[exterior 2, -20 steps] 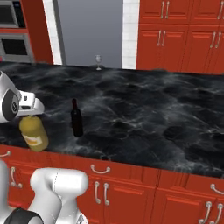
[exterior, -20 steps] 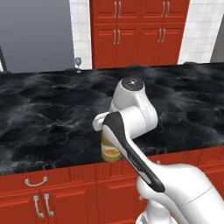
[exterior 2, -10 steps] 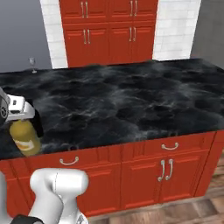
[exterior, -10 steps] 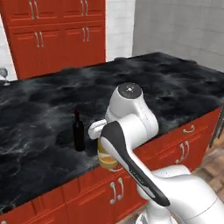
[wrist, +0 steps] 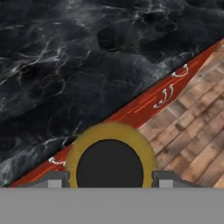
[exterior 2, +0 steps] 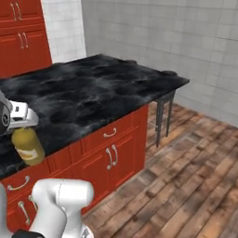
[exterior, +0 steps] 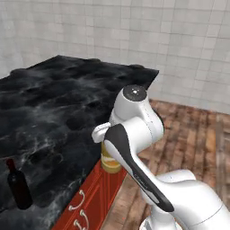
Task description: There is a wine glass and glass cup on the dining counter. Place the wine bottle next to the wine glass and the juice bottle next to the glass cup.
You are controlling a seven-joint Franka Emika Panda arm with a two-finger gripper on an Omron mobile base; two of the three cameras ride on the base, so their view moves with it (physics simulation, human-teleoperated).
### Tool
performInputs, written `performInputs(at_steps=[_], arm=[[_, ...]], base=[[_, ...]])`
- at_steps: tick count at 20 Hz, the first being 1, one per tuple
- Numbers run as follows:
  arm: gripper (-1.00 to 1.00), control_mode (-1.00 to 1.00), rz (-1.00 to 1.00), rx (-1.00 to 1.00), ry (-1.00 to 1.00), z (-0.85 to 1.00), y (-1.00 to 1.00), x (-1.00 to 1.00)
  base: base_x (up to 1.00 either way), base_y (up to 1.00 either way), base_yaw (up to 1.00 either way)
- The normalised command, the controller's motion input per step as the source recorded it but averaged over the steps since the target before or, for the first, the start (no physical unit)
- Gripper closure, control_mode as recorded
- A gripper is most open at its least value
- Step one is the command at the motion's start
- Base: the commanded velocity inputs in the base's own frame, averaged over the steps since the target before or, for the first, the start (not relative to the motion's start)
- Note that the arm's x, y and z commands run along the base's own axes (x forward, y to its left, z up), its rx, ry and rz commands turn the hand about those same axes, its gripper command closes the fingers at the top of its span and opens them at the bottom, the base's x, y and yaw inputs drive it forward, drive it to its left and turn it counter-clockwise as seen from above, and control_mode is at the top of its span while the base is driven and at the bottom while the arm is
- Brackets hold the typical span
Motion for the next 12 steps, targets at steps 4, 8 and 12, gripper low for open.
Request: performInputs(at_steps=[4, 8, 12], arm=[[1.0, 1.0, 0.0, 0.0, 0.0, 0.0, 0.0, 0.0], [1.0, 1.0, 0.0, 0.0, 0.0, 0.0, 0.0, 0.0], [1.0, 1.0, 0.0, 0.0, 0.0, 0.0, 0.0, 0.0]], base=[[0.0, 0.17, -0.57], [0.0, 0.2, -0.37], [-0.01, 0.17, -0.06]])
